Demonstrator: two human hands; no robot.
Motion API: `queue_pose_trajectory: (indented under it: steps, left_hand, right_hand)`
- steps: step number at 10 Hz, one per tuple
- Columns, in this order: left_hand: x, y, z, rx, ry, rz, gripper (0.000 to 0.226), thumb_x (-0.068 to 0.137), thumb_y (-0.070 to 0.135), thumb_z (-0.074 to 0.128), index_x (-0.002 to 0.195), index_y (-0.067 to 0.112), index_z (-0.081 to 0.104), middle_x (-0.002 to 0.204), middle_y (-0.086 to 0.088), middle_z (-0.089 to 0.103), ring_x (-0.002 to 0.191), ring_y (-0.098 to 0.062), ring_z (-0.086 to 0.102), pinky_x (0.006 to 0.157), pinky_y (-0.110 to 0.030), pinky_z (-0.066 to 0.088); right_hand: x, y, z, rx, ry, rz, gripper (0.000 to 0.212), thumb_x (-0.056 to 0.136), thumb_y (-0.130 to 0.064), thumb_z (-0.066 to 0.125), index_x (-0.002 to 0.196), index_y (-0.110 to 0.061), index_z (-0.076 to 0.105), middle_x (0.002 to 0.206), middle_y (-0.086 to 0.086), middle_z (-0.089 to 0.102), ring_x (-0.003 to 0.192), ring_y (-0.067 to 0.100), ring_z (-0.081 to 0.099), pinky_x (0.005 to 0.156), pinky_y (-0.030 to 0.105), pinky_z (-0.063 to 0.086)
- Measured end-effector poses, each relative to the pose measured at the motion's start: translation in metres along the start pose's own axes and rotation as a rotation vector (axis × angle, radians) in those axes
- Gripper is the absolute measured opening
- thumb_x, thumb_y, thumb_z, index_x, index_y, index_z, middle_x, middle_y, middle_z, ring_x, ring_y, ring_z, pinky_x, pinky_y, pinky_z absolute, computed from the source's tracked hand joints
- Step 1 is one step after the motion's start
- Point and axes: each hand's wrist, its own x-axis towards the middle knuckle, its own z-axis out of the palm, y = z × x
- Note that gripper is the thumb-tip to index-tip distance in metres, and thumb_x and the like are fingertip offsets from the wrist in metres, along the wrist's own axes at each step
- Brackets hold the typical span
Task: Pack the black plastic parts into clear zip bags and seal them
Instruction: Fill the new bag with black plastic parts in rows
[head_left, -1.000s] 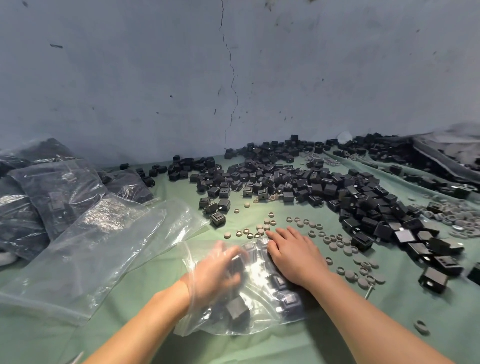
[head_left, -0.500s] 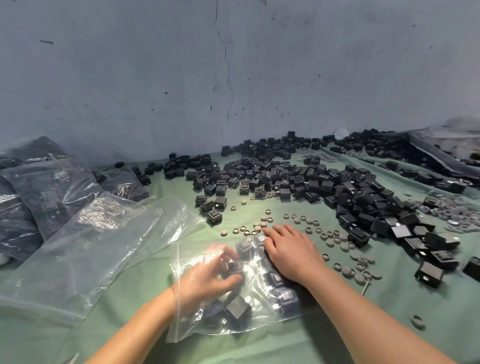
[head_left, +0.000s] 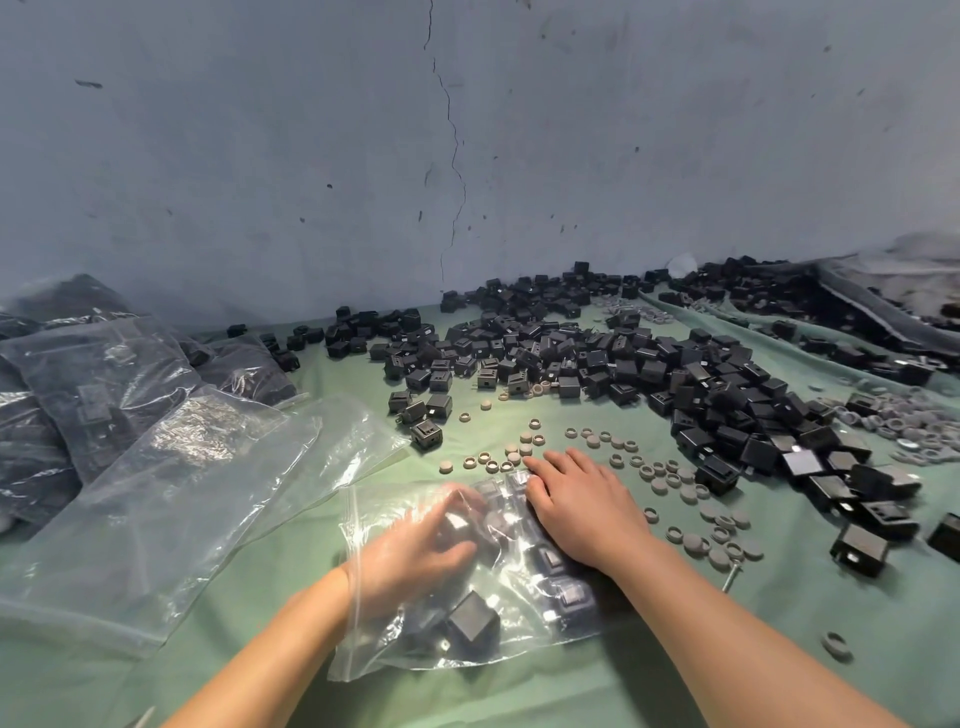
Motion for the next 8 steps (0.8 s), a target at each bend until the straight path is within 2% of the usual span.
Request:
queue_pose_trajectory:
  steps: [1,2,3,4,5,6,7,8]
  left_hand:
    - [0.003,-0.002,0.006,0.031,0.062,-0.049,0.014,0.099,0.031,0.055,0.104,0.040,0.045,0.079,0.011,0.070,0.051,0.006,0.060,0.046,-0.012,0.045]
    - [0.004,-0.005,0.002,0.064,0.035,-0.046,0.022,0.097,0.032,0.056,0.117,0.032,0.047,0.081,0.009,0.062,0.053,0.007,0.056,0.050,-0.012,0.043]
    - [0.005,-0.001,0.001,0.122,-0.024,0.000,0.044,0.090,0.044,0.066,0.126,0.029,0.046,0.108,0.020,0.054,0.088,0.009,0.056,0.070,-0.004,0.043]
    - [0.008,0.004,0.008,0.139,0.008,-0.044,0.041,0.088,0.046,0.068,0.119,0.030,0.046,0.093,0.014,0.058,0.074,0.004,0.056,0.061,-0.006,0.043]
    - [0.008,0.004,0.011,0.114,0.052,-0.055,0.030,0.092,0.045,0.062,0.113,0.035,0.043,0.086,0.010,0.062,0.070,0.002,0.058,0.063,-0.012,0.048]
    - [0.007,0.007,0.011,0.041,0.097,-0.045,0.032,0.095,0.042,0.057,0.116,0.022,0.044,0.098,-0.003,0.063,0.082,-0.020,0.064,0.077,-0.034,0.057]
    - [0.007,0.007,0.011,-0.014,0.110,-0.097,0.037,0.093,0.048,0.054,0.113,0.018,0.046,0.097,-0.009,0.064,0.072,-0.021,0.063,0.065,-0.032,0.056]
    - [0.010,0.002,0.012,-0.017,0.114,-0.116,0.036,0.090,0.051,0.054,0.110,0.021,0.049,0.096,-0.008,0.065,0.064,-0.013,0.058,0.058,-0.028,0.051]
  right_hand:
    - [0.000,0.000,0.000,0.000,-0.003,-0.001,0.053,0.105,-0.042,0.016,0.157,-0.034,0.024,0.165,-0.005,0.024,0.154,0.017,0.011,0.125,0.043,0.010]
    - [0.000,0.000,0.000,0.000,-0.003,-0.003,0.053,0.105,-0.042,0.016,0.157,-0.034,0.024,0.165,-0.005,0.024,0.154,0.017,0.011,0.125,0.043,0.010]
    - [0.000,0.000,0.001,-0.003,0.003,-0.004,0.053,0.105,-0.042,0.016,0.157,-0.034,0.025,0.165,-0.005,0.025,0.154,0.017,0.012,0.125,0.043,0.011]
    - [0.001,0.001,0.001,-0.007,0.003,-0.003,0.053,0.105,-0.041,0.016,0.157,-0.034,0.024,0.165,-0.005,0.024,0.154,0.018,0.012,0.124,0.043,0.011]
    - [0.001,0.000,0.001,-0.007,0.003,-0.004,0.053,0.105,-0.041,0.016,0.157,-0.034,0.024,0.165,-0.005,0.024,0.153,0.018,0.012,0.124,0.043,0.011]
    - [0.001,0.001,0.001,-0.008,0.003,-0.005,0.053,0.105,-0.041,0.016,0.157,-0.034,0.024,0.165,-0.004,0.025,0.153,0.018,0.013,0.124,0.043,0.011]
    - [0.001,0.001,0.000,-0.011,-0.003,-0.004,0.053,0.105,-0.041,0.016,0.157,-0.033,0.024,0.165,-0.004,0.024,0.154,0.018,0.012,0.124,0.043,0.011]
    - [0.001,0.000,0.000,-0.010,-0.008,-0.003,0.053,0.105,-0.041,0.016,0.157,-0.033,0.024,0.165,-0.004,0.024,0.154,0.018,0.012,0.125,0.043,0.011]
